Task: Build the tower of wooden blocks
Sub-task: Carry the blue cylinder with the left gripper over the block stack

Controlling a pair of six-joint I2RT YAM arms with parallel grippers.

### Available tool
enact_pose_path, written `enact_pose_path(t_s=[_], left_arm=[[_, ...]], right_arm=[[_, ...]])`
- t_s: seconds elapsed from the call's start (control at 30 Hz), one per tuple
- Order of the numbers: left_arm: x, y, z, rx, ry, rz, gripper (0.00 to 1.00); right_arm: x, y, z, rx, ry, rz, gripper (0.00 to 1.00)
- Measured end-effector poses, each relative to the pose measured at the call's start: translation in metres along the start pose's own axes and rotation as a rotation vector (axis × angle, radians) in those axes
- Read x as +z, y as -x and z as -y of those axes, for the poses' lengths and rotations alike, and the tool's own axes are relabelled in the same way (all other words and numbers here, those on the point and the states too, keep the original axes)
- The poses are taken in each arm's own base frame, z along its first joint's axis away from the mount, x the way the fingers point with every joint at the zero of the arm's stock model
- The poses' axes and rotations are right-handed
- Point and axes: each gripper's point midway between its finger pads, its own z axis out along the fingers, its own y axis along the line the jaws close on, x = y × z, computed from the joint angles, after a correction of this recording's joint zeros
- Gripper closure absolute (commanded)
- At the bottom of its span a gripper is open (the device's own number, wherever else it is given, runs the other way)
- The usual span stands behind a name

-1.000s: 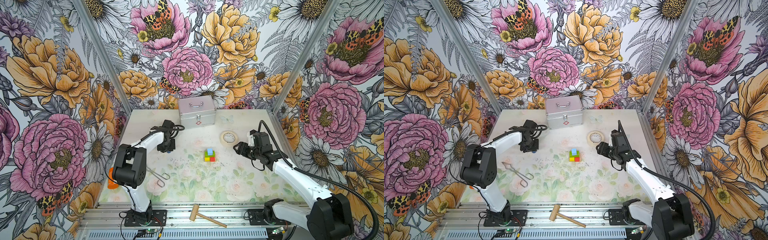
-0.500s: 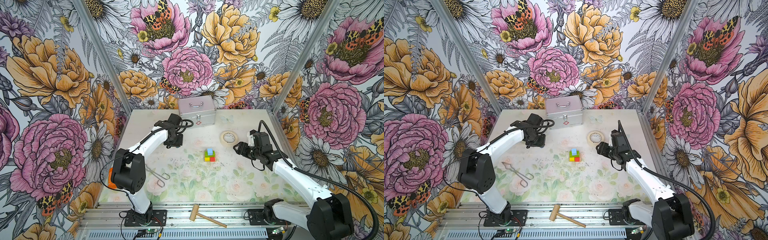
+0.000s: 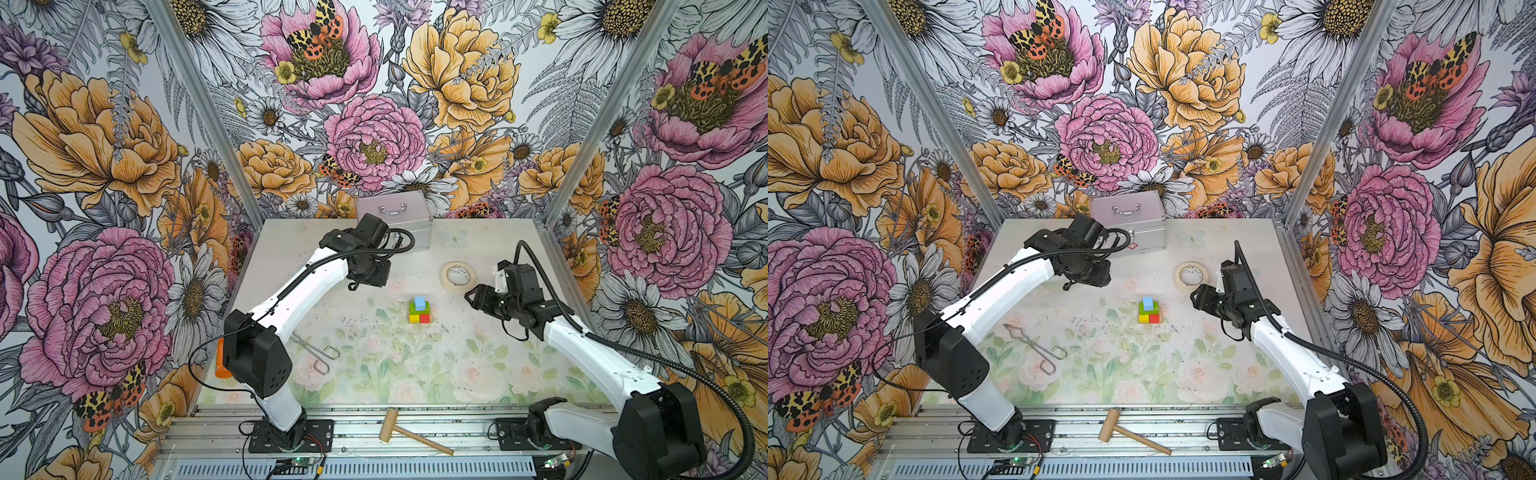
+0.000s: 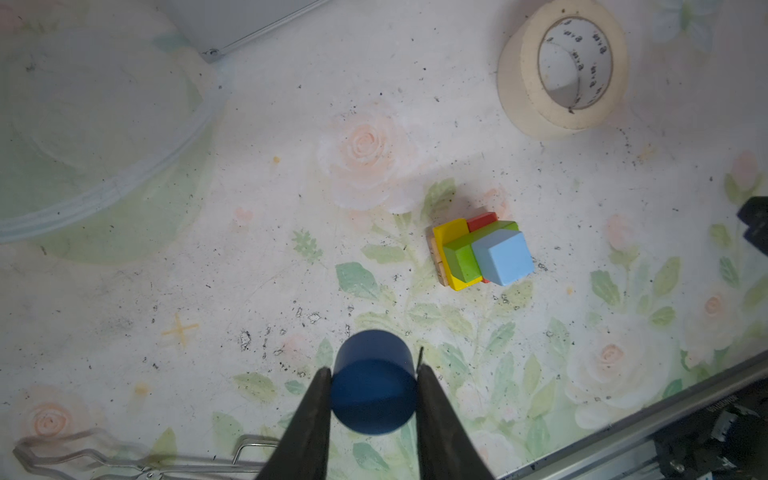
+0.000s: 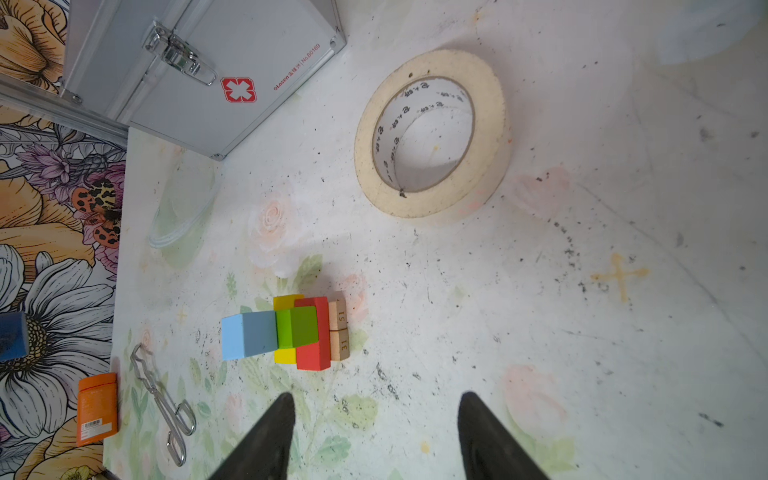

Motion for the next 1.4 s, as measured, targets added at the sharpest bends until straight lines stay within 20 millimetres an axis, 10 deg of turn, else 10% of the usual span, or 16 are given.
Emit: enact_pose_path(t_s=[0.63, 1.4], left_arm=[[0.041, -0.010, 0.094, 0.235, -0.052, -0.127, 0.79], [0.073, -0.015, 0.107, 0.292, -0.013, -0.174, 0.80]], right_arm=[[0.003, -0.005, 0.001, -0.003, 0.013, -0.012, 0.35], [0.007, -0.011, 0.022, 0.026, -0.024, -0.022, 0.35]])
